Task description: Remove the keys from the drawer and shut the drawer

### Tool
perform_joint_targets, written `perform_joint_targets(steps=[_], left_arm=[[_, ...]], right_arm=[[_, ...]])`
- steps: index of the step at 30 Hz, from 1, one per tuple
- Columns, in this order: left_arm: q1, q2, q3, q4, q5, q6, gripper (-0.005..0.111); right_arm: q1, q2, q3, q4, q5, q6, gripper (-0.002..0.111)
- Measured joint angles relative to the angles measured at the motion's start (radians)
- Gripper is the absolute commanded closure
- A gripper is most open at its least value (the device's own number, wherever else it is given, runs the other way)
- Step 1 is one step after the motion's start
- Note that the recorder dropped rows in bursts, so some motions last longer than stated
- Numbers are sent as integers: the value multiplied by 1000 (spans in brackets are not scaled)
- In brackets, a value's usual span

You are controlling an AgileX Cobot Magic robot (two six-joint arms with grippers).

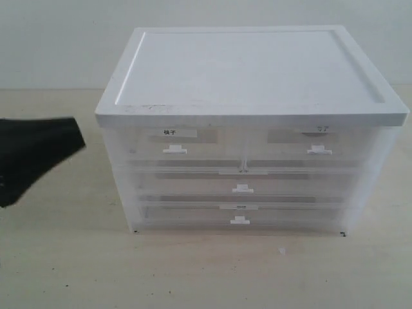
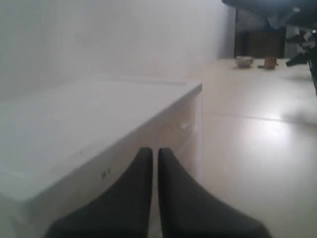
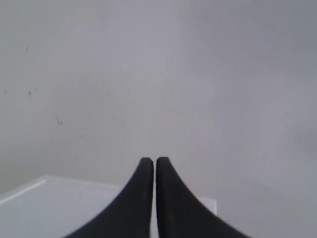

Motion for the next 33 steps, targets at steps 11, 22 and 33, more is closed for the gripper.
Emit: perform_joint_targets(steps=[11,22,33], left_arm=[[-322,615,-64,-454,-19,662,102],[-325,615,-74,-489,-21,675,102],[-325,615,-74,-490,-21,675,102]], right_arm=[[0,370,-12,-413,-414,-125,76],[0,356,-74,-71,-162,-437,76],[30,359,-367,1187,164,-1402,76]])
